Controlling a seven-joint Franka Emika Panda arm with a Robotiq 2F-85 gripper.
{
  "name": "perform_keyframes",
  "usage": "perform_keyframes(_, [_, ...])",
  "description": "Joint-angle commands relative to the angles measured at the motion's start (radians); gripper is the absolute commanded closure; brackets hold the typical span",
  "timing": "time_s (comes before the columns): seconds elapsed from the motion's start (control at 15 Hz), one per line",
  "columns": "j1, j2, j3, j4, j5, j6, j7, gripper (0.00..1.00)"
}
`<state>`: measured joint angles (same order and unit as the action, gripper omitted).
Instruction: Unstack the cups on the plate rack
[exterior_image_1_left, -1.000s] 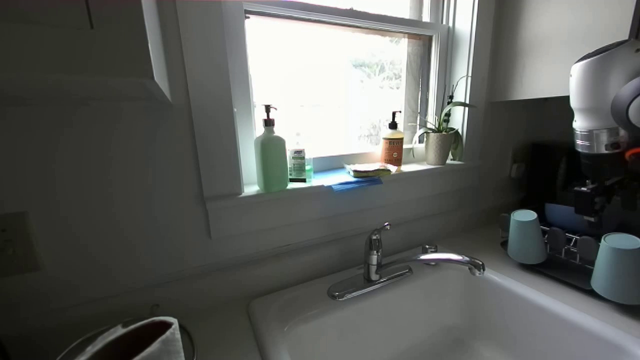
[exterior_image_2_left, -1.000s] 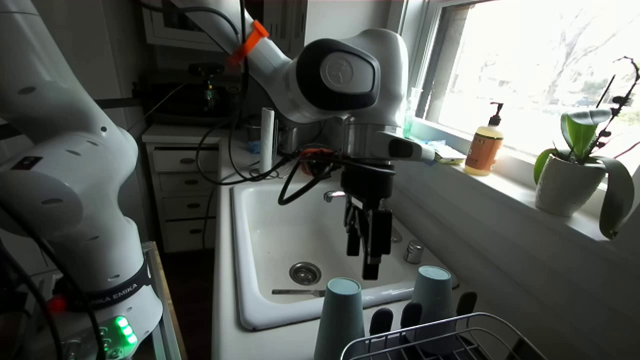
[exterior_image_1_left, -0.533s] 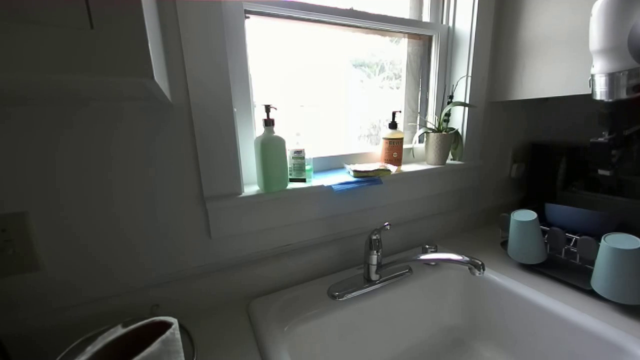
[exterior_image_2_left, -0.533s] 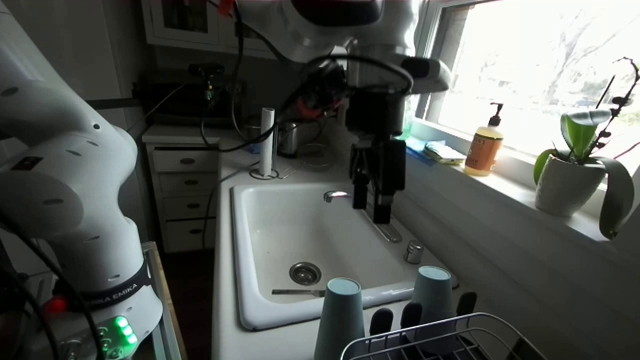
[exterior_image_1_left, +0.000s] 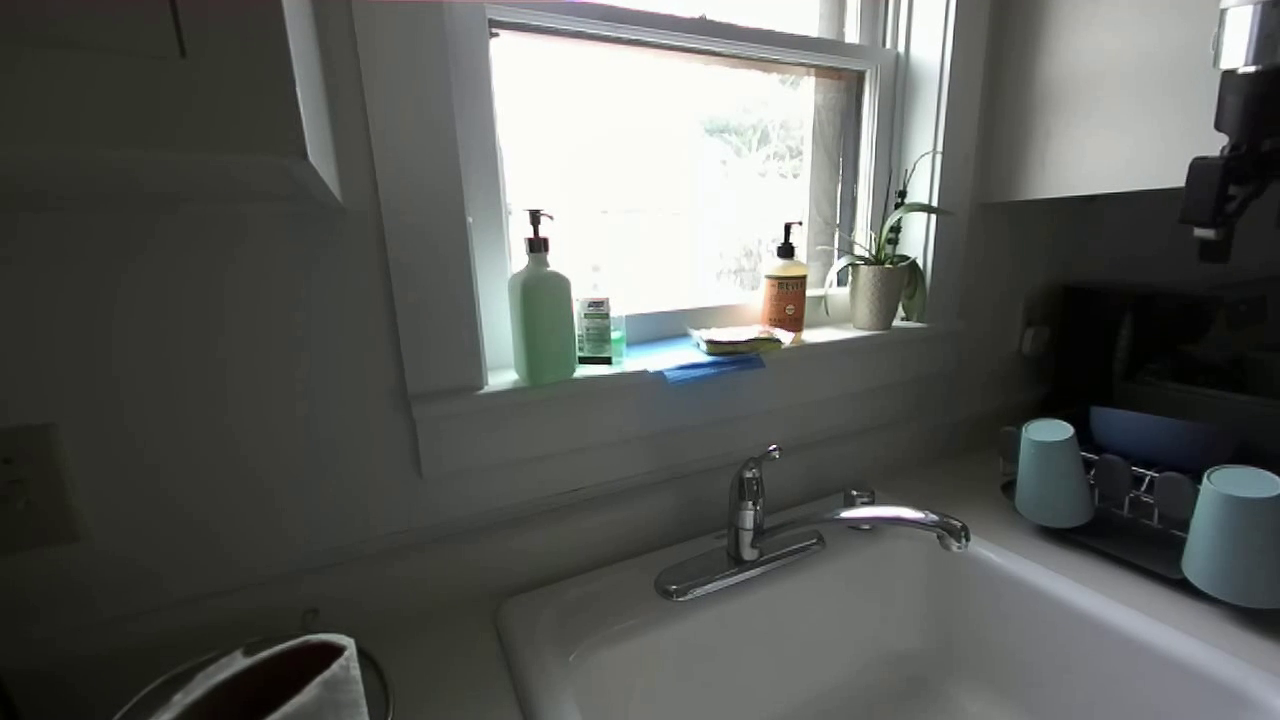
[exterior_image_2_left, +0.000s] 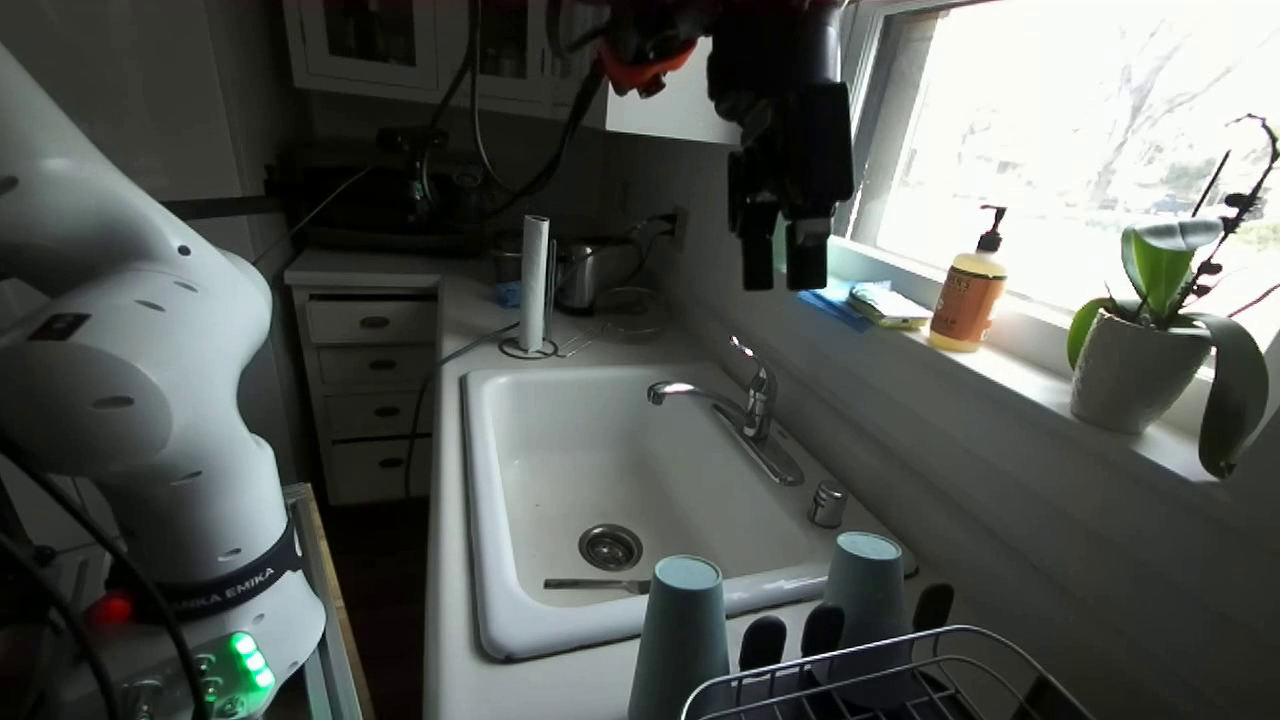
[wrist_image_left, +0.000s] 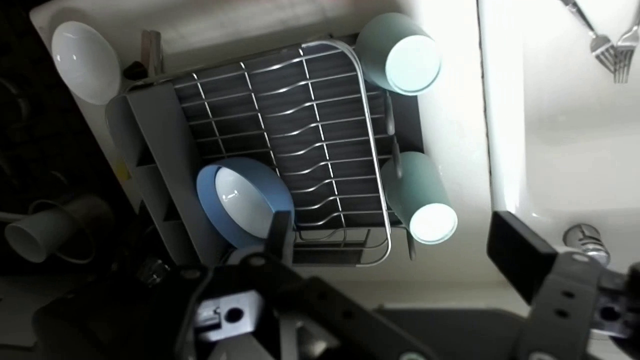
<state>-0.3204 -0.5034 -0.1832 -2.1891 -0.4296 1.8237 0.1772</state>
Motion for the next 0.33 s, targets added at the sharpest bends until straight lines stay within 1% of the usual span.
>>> perform_keyframes(0.0, [0.022, -0.004, -0.003, 0.068, 0.064, -0.026, 0.002, 0.00])
perform_keyframes(0.07, [0.012, 0.001, -0.002, 0.032, 0.025, -0.003, 0.000, 0.00])
perform_keyframes(0.27, [0.013, 0.003, -0.002, 0.037, 0.026, -0.003, 0.000, 0.00])
